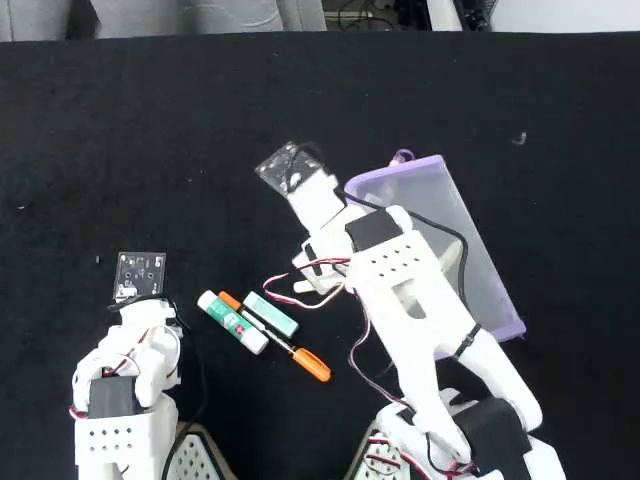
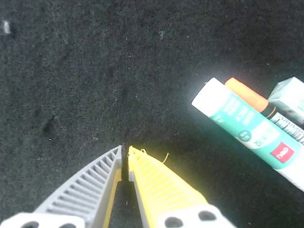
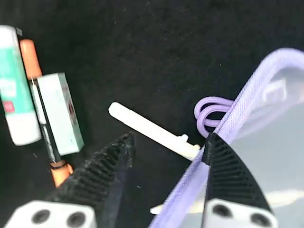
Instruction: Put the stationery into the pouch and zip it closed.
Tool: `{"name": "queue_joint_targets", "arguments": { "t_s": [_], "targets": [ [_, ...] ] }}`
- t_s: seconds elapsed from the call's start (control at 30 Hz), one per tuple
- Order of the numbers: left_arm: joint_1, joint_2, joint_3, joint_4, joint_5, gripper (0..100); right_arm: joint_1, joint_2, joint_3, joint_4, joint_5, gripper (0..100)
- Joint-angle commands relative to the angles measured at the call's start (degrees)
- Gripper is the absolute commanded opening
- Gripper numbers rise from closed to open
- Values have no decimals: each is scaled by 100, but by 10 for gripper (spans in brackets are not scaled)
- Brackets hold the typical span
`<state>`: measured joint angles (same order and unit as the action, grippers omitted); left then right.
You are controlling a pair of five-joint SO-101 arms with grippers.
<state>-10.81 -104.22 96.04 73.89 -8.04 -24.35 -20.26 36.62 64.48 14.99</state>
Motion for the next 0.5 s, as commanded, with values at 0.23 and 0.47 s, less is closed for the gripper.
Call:
{"name": "queue_joint_targets", "arguments": {
  "t_s": [0.23,0.47],
  "targets": [
    [40,-26,136,-97,9,30,229,-66,-66,-774,-2321,240],
    [40,-26,136,-97,9,30,519,1253,-488,-1011,-2374,240]
  ]
}}
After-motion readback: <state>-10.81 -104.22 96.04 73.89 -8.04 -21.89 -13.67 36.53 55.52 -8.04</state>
